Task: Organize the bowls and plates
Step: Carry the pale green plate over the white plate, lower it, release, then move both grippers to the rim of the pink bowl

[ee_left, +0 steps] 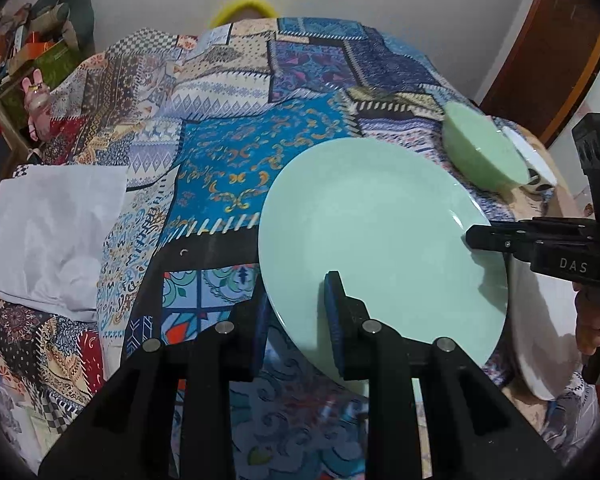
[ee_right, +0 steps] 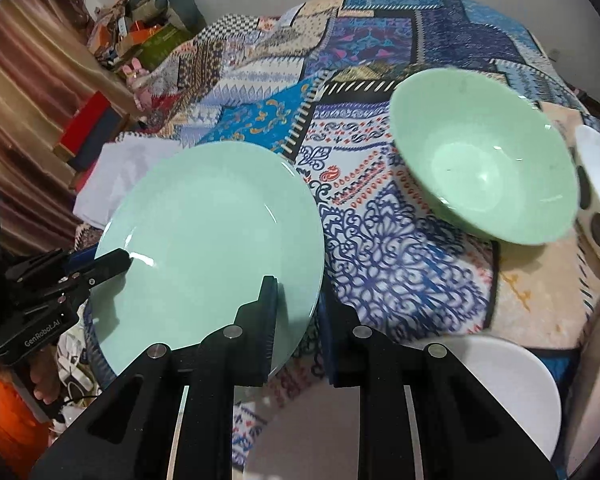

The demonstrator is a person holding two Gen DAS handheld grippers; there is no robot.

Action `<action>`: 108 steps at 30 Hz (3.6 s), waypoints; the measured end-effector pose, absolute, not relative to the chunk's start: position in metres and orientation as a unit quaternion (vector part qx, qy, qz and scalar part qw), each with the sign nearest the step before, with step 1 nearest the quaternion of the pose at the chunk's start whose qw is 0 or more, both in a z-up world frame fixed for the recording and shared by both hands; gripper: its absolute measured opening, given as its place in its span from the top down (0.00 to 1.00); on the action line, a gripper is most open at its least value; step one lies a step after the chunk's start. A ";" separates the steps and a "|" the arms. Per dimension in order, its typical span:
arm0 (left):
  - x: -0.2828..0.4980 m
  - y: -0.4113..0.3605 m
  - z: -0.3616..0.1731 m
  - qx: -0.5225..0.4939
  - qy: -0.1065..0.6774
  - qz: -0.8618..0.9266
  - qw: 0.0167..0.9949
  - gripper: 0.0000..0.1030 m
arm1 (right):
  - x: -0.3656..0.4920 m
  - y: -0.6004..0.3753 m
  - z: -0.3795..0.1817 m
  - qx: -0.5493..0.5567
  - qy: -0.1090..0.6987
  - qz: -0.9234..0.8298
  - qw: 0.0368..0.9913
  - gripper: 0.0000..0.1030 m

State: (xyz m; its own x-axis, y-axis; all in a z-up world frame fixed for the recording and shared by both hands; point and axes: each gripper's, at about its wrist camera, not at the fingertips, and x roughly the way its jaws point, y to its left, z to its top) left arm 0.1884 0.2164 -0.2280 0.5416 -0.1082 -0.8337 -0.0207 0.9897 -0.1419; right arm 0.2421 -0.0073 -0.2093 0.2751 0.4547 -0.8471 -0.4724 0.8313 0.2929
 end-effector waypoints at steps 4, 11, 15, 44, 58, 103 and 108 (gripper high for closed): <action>0.178 0.203 -0.211 -0.065 0.465 -0.030 0.883 0.75 | 0.232 -0.019 -0.196 -0.004 0.514 0.289 0.808 0.83; 0.163 0.181 -0.189 -0.062 0.451 -0.041 0.889 0.75 | 0.213 -0.046 -0.175 0.001 0.493 0.283 0.823 0.83; 0.152 0.163 -0.175 -0.052 0.442 -0.049 0.894 0.75 | 0.202 -0.062 -0.167 0.007 0.485 0.279 0.829 0.83; 0.133 0.064 -0.183 -0.048 0.462 -0.097 0.880 0.75 | 0.164 -0.157 -0.181 0.050 0.488 0.242 0.837 0.83; 0.142 0.038 -0.218 -0.045 0.499 -0.116 0.858 0.75 | 0.155 -0.181 -0.207 0.078 0.520 0.222 0.821 0.83; 0.144 0.005 -0.172 0.008 0.432 -0.098 0.896 0.46 | 0.144 -0.221 -0.155 0.026 0.437 0.154 0.886 0.69; 0.145 -0.015 -0.146 0.010 0.398 -0.113 0.910 0.39 | 0.146 -0.241 -0.143 0.029 0.412 0.131 0.901 0.57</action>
